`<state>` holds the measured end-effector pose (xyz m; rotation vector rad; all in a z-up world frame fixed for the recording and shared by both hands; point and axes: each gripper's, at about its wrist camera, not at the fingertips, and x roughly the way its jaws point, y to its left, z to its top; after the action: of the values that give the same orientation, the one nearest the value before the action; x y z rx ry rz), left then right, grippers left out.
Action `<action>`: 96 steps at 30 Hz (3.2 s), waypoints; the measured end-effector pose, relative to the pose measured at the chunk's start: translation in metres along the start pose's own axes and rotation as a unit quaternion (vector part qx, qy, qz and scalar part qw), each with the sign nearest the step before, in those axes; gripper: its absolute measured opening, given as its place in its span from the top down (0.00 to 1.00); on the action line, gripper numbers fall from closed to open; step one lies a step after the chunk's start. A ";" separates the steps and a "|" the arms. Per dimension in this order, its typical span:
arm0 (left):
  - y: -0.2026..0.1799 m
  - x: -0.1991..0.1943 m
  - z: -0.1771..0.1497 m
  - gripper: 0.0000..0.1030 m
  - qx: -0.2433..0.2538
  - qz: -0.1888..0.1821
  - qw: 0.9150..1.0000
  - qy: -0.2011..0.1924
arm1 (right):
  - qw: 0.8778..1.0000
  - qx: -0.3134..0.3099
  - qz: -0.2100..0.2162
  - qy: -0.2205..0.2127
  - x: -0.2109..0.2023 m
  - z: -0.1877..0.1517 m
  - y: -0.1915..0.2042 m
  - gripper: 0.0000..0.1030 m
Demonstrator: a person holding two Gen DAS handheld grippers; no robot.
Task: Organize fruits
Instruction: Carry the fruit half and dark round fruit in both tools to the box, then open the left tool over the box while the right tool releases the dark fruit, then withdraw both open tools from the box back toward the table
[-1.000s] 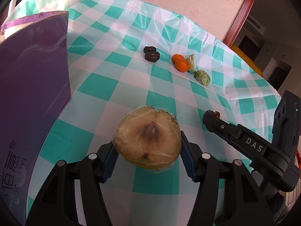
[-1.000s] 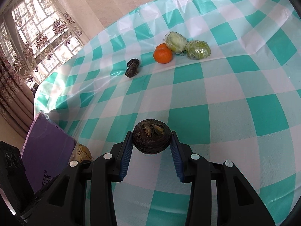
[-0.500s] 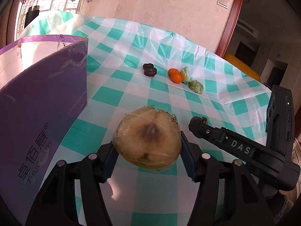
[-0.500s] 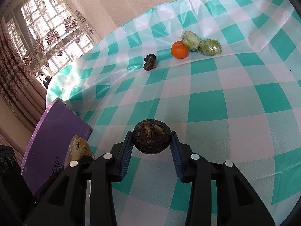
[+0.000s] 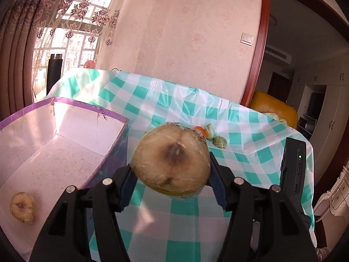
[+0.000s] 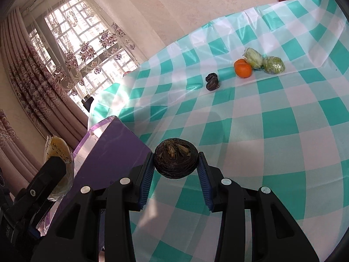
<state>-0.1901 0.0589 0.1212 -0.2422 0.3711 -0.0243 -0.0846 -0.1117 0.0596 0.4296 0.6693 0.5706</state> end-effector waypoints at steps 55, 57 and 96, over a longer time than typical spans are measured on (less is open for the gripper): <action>0.210 -0.039 -0.009 0.40 0.040 0.334 0.920 0.203 | 0.846 -0.444 -0.102 0.279 0.160 -0.082 0.255 0.61; 0.210 -0.039 -0.010 0.37 0.042 0.331 0.918 0.212 | 0.841 -0.451 -0.103 0.279 0.159 -0.084 0.257 0.53; 0.103 -0.113 0.050 0.02 0.101 0.336 0.934 -0.068 | 0.976 -0.199 -0.039 -0.078 0.044 0.017 0.151 0.16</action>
<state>-0.2798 0.1775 0.1818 0.0971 0.2944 0.6244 -0.0981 0.0278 0.1330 0.0703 0.4050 0.5731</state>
